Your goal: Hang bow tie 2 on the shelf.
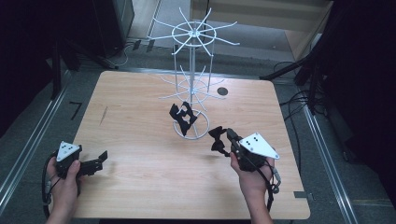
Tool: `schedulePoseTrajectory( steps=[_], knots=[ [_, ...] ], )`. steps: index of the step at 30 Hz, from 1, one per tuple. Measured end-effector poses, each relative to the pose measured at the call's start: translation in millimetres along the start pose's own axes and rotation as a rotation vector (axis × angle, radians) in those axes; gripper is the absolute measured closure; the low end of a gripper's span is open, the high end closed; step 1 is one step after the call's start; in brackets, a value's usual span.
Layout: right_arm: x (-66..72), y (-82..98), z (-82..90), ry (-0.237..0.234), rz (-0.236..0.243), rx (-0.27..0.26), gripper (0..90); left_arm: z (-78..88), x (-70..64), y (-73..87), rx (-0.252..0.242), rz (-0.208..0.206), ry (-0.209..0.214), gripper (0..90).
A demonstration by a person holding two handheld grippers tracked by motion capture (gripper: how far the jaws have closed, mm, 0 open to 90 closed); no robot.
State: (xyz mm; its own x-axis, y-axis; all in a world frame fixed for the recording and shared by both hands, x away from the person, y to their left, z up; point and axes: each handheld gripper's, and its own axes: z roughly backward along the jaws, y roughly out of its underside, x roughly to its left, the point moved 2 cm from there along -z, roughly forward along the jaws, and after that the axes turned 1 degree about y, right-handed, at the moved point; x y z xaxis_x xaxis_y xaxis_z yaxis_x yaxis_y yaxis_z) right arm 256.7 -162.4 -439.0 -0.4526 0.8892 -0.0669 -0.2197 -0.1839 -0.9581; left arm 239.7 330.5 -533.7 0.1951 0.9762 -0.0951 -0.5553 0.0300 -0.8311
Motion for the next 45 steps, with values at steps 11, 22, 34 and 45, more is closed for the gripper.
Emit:
schedulePoseTrajectory(
  steps=[11,22,34,45],
  knots=[
    [5.8,-15.6,-1.6,-0.014,0.016,-0.026,90.0,0.0,0.2,0.0,0.001,0.0,0.001,0.0],
    [12.3,-25.8,-3.3,-0.031,0.016,-0.047,90.0,0.0,0.4,0.0,0.003,-0.001,0.002,0.0],
    [17.9,-36.7,-5.5,-0.048,0.022,-0.066,90.0,-0.1,0.5,0.0,0.003,-0.001,0.002,0.0],
    [22.8,-45.8,-3.4,-0.06,0.036,-0.082,90.0,-0.2,0.3,-0.1,0.004,-0.002,0.003,0.0]
  ],
)
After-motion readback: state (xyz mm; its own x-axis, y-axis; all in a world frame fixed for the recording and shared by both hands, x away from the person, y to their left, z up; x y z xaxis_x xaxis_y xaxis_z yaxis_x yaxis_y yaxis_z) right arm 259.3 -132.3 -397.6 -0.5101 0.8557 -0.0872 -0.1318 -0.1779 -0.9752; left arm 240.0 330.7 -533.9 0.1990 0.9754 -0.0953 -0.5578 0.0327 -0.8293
